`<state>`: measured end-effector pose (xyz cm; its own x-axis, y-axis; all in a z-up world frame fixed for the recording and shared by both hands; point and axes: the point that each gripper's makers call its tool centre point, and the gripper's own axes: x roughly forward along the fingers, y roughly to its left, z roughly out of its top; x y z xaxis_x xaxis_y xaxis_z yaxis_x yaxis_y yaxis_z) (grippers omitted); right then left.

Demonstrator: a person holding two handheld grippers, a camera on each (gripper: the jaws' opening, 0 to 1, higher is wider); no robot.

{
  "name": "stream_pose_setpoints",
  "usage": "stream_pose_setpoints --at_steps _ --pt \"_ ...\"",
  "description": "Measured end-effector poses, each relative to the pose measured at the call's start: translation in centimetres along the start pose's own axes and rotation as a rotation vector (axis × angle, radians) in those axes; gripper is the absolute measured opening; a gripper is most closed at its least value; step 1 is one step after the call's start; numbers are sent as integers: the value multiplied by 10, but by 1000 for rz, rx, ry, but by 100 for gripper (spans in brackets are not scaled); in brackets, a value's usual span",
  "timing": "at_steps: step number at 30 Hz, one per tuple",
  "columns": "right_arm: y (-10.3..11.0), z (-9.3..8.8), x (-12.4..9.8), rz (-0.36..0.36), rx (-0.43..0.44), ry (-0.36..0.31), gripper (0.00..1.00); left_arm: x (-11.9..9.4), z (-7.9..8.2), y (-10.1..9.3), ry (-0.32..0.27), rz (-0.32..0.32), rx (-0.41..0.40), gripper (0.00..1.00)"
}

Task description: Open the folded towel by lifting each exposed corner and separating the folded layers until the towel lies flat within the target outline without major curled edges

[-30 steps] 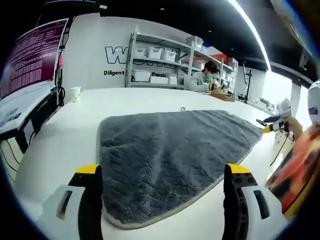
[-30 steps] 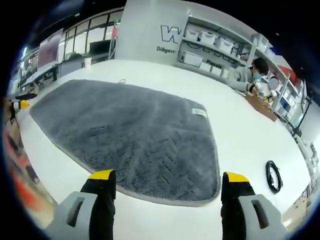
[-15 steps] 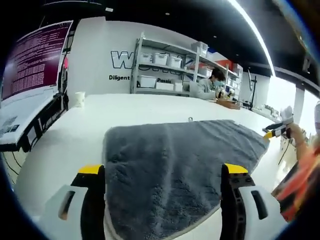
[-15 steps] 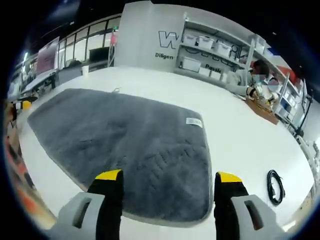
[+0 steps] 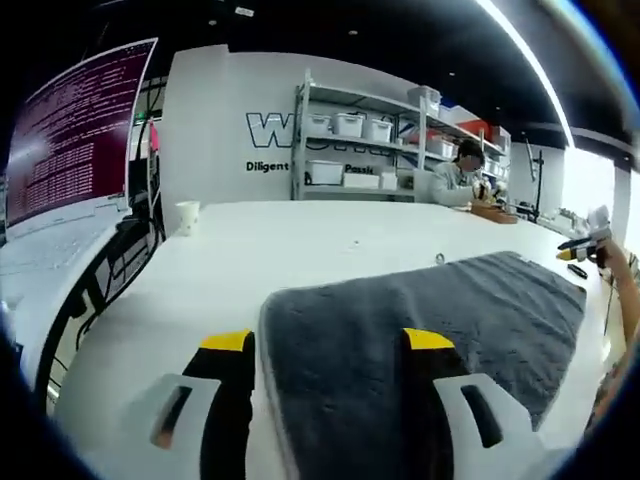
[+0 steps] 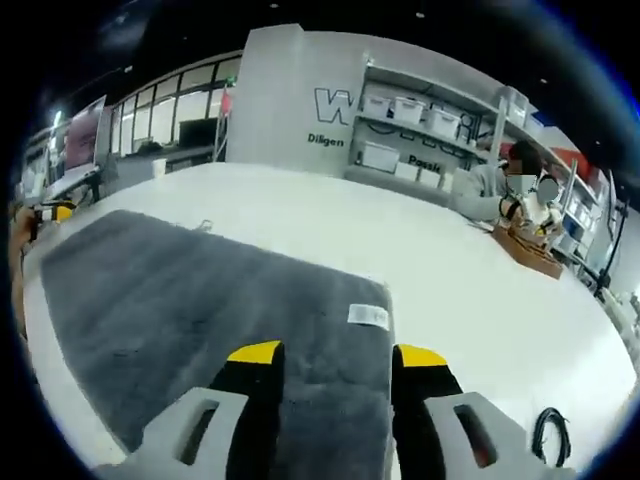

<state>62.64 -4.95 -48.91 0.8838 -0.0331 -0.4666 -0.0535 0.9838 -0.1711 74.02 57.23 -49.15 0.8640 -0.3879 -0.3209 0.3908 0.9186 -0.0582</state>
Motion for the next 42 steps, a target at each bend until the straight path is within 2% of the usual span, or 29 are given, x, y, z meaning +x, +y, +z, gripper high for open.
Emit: stream_pose_setpoints --at_steps 4,8,12,16,19,23,27,30,33,36,42 --pt "-4 9 23 17 -19 0 33 19 1 4 3 -10 -25 43" --pt "-14 10 47 8 -4 6 21 36 -1 7 34 4 16 37" --pt "-21 3 65 5 0 34 13 53 -4 14 51 26 15 30" --pt "-22 -5 86 21 -7 66 13 68 -12 20 82 44 19 29" --pt "-25 -12 100 17 -4 88 11 76 -21 22 121 56 52 26" --pt "-30 -8 107 -7 59 42 0 84 -25 25 135 71 63 23" --pt "-30 -14 116 -11 45 64 0 89 -28 29 142 90 82 15" --pt "-30 -21 121 -7 39 86 0 91 -34 34 169 114 128 10" --pt "-33 -24 122 -10 43 82 0 92 -35 35 167 123 144 7" --pt "-36 -25 123 -18 61 76 0 90 -34 35 157 154 200 5" --pt "-40 -26 123 -33 74 61 0 89 -33 35 142 161 214 4"
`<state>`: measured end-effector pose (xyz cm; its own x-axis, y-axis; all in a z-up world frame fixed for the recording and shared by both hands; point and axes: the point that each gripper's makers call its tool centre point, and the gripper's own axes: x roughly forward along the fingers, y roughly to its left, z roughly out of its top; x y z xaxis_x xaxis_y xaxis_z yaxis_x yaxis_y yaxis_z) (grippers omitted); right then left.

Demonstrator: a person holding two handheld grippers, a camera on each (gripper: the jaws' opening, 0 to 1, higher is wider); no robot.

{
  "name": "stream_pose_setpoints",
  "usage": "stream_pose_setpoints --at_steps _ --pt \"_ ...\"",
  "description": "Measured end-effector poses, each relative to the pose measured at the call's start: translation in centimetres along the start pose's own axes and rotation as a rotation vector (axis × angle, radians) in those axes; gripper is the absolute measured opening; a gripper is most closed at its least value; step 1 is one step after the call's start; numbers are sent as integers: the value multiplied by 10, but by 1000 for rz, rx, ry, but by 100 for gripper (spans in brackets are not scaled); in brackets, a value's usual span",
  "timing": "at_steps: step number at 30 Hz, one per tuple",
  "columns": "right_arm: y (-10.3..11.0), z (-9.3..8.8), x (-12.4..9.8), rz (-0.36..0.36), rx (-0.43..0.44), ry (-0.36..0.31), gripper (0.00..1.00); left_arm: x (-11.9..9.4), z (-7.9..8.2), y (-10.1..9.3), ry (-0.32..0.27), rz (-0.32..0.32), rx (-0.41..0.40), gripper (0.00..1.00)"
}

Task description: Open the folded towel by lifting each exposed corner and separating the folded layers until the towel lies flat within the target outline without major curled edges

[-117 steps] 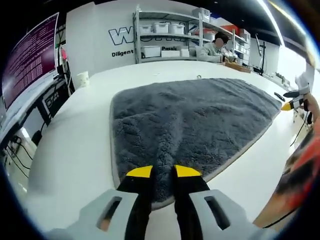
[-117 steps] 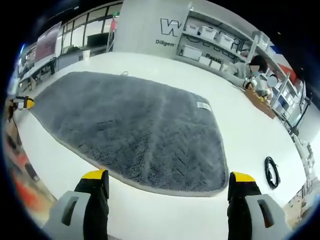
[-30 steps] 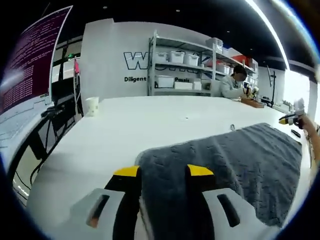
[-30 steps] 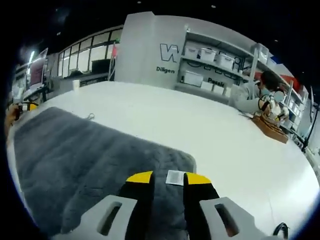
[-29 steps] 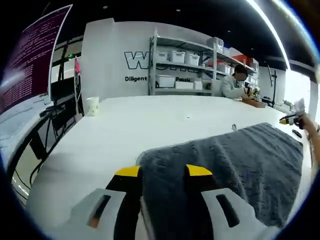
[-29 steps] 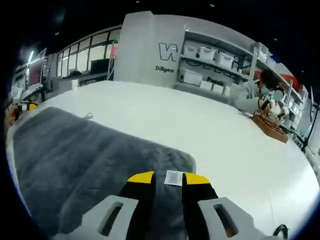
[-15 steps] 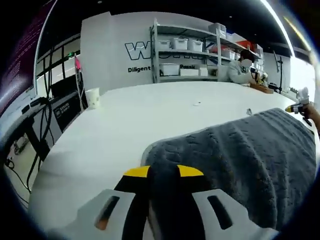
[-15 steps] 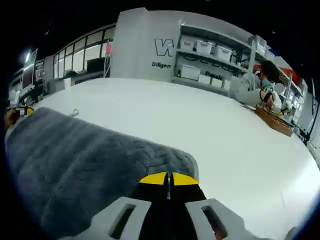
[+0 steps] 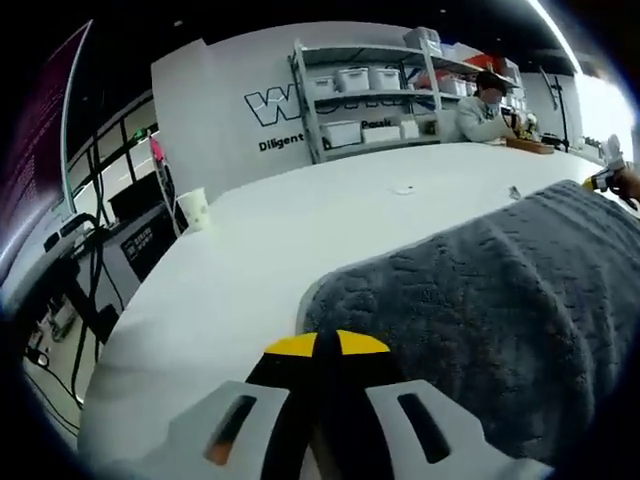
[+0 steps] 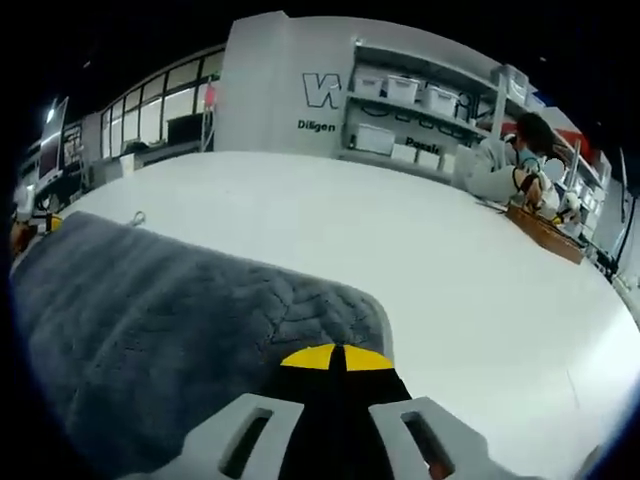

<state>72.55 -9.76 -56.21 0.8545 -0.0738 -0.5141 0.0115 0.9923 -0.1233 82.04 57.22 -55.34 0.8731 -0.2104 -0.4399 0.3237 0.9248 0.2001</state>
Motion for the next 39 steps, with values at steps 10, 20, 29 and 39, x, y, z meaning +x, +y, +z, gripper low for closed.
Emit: stream_pose_setpoints --at_steps 10,20,29,39 --pt "-8 0 3 -38 -27 1 0 -2 1 2 -15 17 11 4" --pt "-11 1 3 -47 -11 8 0 -10 0 -1 -22 33 -96 8" --pt "-15 24 -22 -83 -36 -26 21 -55 25 -5 -80 -10 -146 34" --pt "4 25 -69 -19 -72 -18 47 -114 52 -24 -185 -214 -275 65"
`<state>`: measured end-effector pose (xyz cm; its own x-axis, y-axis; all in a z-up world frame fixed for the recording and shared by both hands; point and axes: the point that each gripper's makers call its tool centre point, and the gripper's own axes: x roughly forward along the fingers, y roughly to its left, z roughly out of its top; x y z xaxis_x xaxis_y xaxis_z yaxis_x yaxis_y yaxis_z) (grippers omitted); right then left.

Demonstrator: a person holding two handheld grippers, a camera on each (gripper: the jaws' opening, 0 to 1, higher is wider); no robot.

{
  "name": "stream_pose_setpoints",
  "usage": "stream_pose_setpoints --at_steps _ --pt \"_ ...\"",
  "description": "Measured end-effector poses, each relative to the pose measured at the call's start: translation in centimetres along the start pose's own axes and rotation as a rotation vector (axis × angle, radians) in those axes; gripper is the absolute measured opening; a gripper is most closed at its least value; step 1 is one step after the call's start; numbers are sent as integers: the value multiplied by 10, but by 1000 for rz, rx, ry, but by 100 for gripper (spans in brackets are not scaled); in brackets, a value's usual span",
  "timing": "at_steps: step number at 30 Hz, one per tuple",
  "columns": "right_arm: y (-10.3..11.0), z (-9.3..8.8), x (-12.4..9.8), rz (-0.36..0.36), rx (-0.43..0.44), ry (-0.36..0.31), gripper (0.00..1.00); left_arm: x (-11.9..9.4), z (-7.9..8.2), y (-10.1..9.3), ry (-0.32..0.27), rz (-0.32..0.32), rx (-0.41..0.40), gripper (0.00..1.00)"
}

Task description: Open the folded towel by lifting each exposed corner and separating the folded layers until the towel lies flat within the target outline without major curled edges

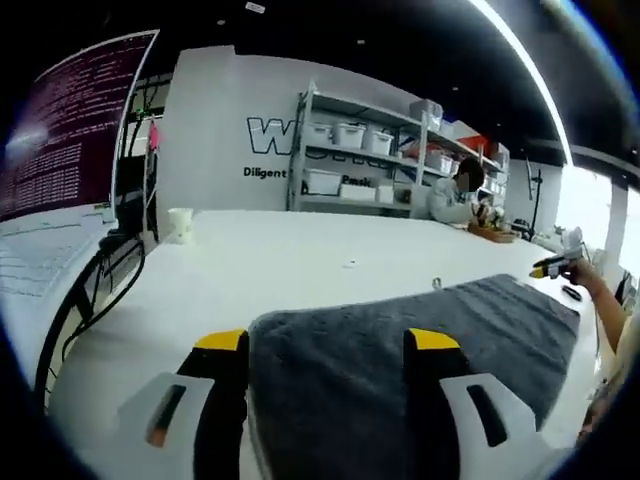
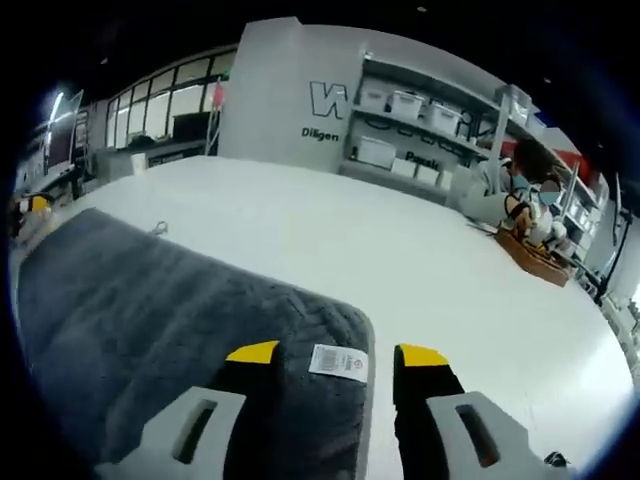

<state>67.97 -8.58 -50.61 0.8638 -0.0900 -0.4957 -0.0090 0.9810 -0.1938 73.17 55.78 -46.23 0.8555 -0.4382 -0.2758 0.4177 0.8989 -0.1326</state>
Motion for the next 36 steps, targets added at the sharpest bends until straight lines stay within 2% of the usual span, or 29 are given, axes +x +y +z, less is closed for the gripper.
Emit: stream_pose_setpoints --at_steps 2,3,5,8,11,14,17,23,26,32,36 --pt "3 -2 -10 15 13 -2 57 -8 0 -1 6 -8 5 71" --pt "7 -1 -14 33 34 -27 62 -13 -5 -1 33 -13 12 74" --pt "14 -5 -24 74 67 -38 65 -20 -10 -2 59 -11 25 80" --pt "19 -14 -36 90 67 -25 73 -29 -13 -3 68 -12 40 85" --pt "22 -19 -49 93 52 -12 87 -42 -14 -11 55 -44 14 88" --pt "24 -23 -64 88 32 -3 93 -51 -17 -15 44 -50 7 92" --pt "26 -25 -78 81 18 -5 98 -60 -28 -19 66 -41 17 96" --pt "31 -41 -98 68 -25 33 99 -76 -38 -27 70 -35 17 99" --pt "43 -54 -108 84 -27 34 99 -86 -44 -27 60 -10 12 100" --pt "70 -110 -121 137 -11 135 99 -102 -61 -25 59 25 -29 100" --pt "73 -125 -127 125 16 149 99 -106 -70 -31 84 42 -20 100"
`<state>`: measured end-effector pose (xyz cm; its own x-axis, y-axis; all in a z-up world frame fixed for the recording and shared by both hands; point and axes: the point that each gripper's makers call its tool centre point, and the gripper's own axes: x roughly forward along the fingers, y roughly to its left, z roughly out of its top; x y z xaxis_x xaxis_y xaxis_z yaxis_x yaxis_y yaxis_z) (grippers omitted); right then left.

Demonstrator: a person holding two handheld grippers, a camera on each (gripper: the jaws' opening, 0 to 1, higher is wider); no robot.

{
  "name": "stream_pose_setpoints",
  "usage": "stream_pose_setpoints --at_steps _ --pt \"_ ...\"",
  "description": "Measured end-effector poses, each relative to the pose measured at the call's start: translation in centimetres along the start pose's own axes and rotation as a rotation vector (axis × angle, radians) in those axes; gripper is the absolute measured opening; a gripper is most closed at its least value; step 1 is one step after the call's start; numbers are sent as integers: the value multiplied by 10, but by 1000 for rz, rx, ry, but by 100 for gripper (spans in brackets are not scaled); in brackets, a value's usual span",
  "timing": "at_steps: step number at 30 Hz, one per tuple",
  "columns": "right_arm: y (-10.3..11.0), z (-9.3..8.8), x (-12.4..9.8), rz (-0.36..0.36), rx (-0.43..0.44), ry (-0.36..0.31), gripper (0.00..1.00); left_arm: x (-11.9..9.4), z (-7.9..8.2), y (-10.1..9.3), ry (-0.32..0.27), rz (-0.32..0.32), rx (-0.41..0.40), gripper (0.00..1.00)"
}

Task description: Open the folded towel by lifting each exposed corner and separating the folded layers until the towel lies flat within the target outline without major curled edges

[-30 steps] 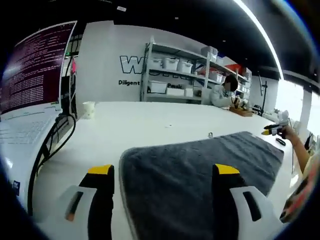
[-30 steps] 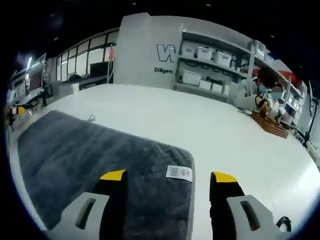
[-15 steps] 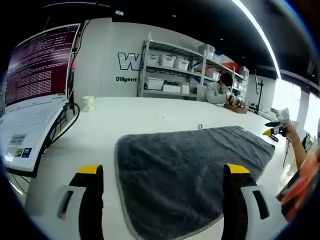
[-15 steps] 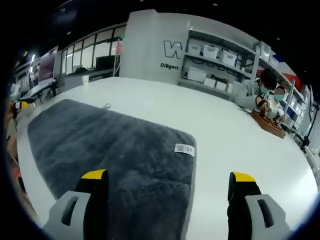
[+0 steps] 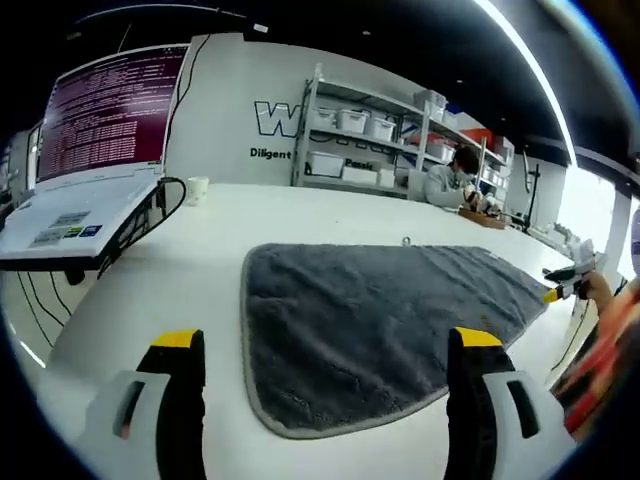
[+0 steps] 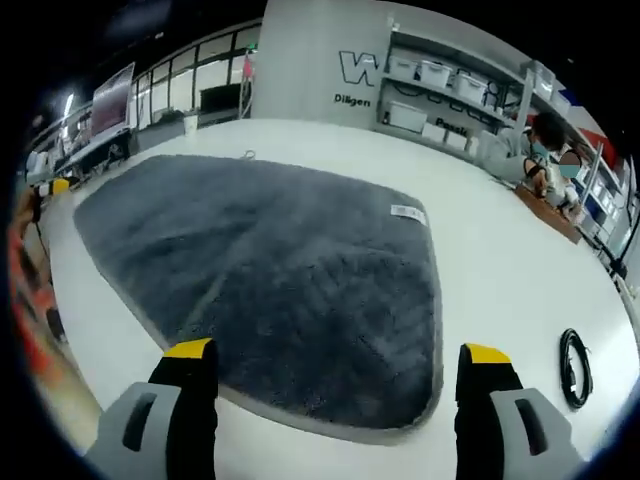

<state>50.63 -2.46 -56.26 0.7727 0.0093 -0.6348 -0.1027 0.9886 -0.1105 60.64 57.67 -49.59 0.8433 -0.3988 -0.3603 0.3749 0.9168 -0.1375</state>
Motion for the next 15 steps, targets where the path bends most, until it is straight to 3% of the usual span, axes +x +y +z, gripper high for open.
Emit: stream_pose_setpoints --at_steps 5,9,15 --pt "10 0 -2 2 22 -23 99 5 -5 -8 -14 -33 -56 100" --pt "11 3 -7 -6 4 -25 99 8 -12 -12 7 -41 -62 99" --pt "11 25 -22 -20 -13 -84 99 9 -9 -10 3 -33 -67 99"
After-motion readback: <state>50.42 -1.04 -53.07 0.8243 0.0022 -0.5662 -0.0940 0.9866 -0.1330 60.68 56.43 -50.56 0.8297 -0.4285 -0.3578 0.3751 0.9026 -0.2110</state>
